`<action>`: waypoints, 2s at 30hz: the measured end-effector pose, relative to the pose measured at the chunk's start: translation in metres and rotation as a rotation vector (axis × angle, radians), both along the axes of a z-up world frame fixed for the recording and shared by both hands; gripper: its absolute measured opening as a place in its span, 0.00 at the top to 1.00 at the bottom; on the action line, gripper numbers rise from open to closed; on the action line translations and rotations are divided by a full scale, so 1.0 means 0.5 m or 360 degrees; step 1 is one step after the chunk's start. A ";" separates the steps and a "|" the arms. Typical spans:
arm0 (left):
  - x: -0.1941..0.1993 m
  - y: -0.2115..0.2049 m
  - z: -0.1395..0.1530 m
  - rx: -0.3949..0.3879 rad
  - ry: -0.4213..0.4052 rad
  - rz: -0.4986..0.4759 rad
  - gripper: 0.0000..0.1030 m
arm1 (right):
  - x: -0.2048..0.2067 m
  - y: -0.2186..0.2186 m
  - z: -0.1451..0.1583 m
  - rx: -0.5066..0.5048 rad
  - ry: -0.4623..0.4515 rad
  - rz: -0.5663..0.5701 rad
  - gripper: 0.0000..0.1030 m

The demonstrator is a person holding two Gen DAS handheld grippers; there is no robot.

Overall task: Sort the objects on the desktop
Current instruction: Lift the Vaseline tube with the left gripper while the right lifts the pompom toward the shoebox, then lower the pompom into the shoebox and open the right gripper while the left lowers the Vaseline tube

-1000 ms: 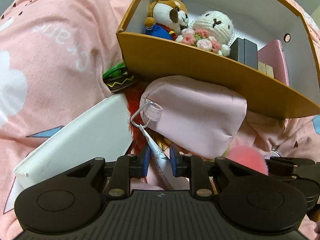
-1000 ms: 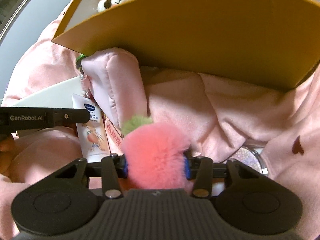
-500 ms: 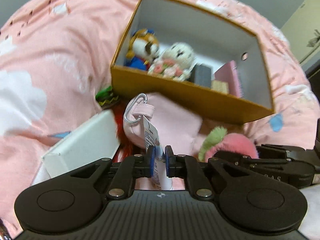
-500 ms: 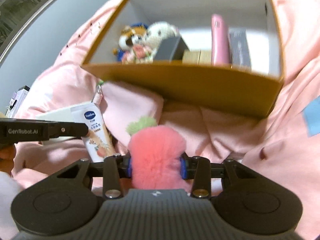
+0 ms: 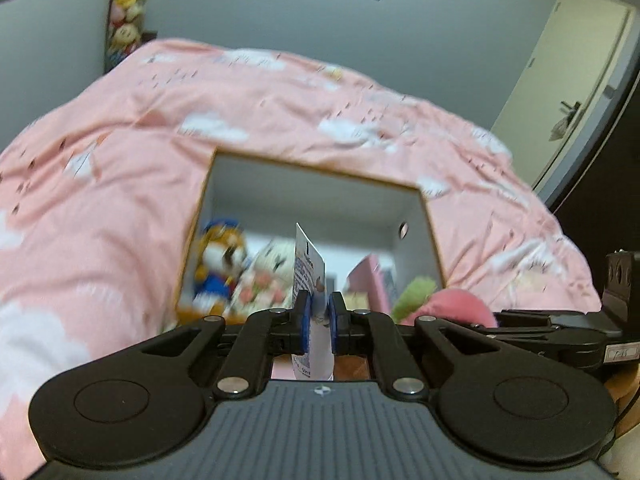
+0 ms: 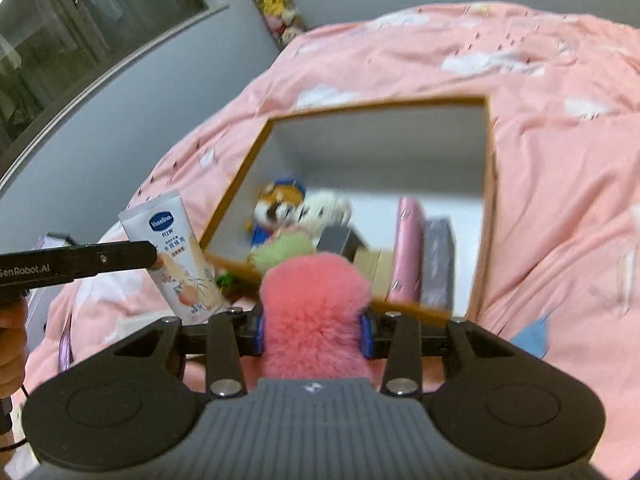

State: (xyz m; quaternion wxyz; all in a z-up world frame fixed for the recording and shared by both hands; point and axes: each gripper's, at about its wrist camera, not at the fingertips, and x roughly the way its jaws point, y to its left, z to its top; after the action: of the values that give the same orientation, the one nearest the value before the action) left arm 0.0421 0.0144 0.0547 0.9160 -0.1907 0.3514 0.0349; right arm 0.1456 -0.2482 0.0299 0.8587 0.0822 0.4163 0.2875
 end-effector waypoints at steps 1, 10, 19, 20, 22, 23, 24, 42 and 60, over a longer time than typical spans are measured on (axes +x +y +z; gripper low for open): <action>0.012 -0.005 0.005 0.0003 -0.0021 -0.0015 0.90 | 0.007 0.000 0.002 0.0005 -0.0012 -0.0018 0.58; 0.172 -0.033 -0.013 -0.0007 -0.0118 -0.0118 0.90 | 0.097 -0.005 0.010 -0.0021 -0.0117 -0.0208 0.58; 0.289 -0.046 -0.102 0.0051 -0.0003 -0.0145 0.90 | 0.182 -0.007 0.013 -0.0052 -0.0205 -0.0326 0.58; 0.295 -0.047 -0.113 0.0054 0.0015 -0.0150 0.90 | 0.191 -0.002 0.011 -0.0067 -0.0224 -0.0334 0.58; 0.303 -0.051 -0.138 0.0066 0.0042 -0.0158 0.90 | 0.205 0.009 0.007 -0.0115 -0.0266 -0.0337 0.58; 0.305 -0.052 -0.148 0.0075 0.0050 -0.0158 0.90 | 0.210 0.013 0.004 -0.0138 -0.0277 -0.0337 0.58; 0.307 -0.055 -0.158 0.0092 0.0055 -0.0157 0.90 | 0.218 0.017 -0.001 -0.0151 -0.0278 -0.0336 0.58; 0.289 -0.070 -0.204 0.0128 0.0051 -0.0338 0.89 | 0.293 0.047 -0.078 -0.0321 -0.0255 -0.0331 0.58; 0.286 -0.065 -0.212 0.0137 -0.0049 -0.0328 0.90 | 0.296 0.052 -0.083 -0.0358 -0.0281 -0.0323 0.66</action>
State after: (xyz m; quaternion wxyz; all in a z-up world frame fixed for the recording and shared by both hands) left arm 0.1852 -0.0182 -0.0513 0.9274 -0.1144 0.3531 -0.0474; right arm 0.2939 -0.2222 -0.0114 0.9203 0.0017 0.3582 0.1571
